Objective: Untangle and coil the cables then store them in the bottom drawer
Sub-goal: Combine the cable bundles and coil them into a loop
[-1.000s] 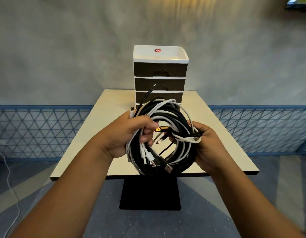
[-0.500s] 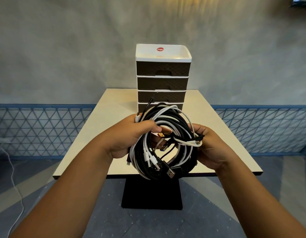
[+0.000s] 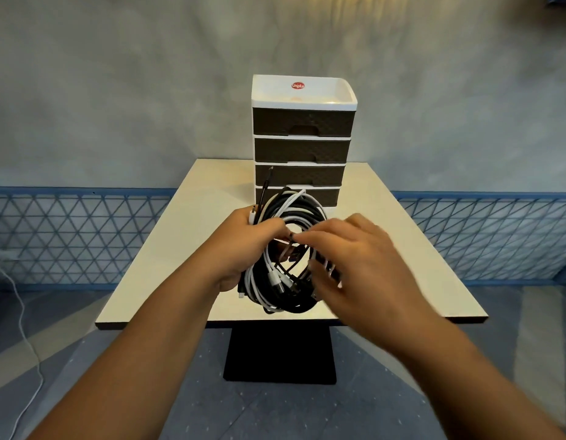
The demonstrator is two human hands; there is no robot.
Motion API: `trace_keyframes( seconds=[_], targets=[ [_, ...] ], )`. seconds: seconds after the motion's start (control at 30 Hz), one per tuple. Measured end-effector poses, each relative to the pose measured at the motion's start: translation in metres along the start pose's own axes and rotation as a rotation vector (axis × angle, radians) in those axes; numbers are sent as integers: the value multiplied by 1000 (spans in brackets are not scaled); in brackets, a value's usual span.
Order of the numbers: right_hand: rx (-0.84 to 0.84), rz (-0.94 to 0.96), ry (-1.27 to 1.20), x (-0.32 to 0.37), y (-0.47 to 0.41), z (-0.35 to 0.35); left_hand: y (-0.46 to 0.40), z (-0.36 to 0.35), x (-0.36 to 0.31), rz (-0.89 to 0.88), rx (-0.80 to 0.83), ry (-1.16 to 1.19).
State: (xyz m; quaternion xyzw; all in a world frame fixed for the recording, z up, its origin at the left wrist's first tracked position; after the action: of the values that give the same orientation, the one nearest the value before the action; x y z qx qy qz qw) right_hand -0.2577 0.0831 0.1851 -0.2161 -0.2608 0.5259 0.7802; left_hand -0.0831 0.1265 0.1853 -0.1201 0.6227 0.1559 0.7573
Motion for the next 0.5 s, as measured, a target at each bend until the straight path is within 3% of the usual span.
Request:
trace_keyframes(
  seconds=[0.13, 0.5],
  targets=[
    [23, -136, 261, -5, -6, -33, -2, -11, 0, 9, -13, -4],
    [-38, 28, 184, -30, -4, -49, -5, -9, 14, 57, 35, 16]
  ],
)
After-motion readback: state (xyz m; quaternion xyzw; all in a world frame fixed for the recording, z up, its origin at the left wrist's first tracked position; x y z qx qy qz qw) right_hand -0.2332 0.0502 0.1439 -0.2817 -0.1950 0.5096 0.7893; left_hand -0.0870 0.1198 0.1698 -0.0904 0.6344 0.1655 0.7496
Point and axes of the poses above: each hand's wrist, its own y-axis away from the middle knuckle, its own z-axis out of the back of the hand, x = y × z, the point moved 1 cm from there along -y, towards the middle knuckle, and after that the axes turned 4 degrees about -y, right-handed, at the moved point
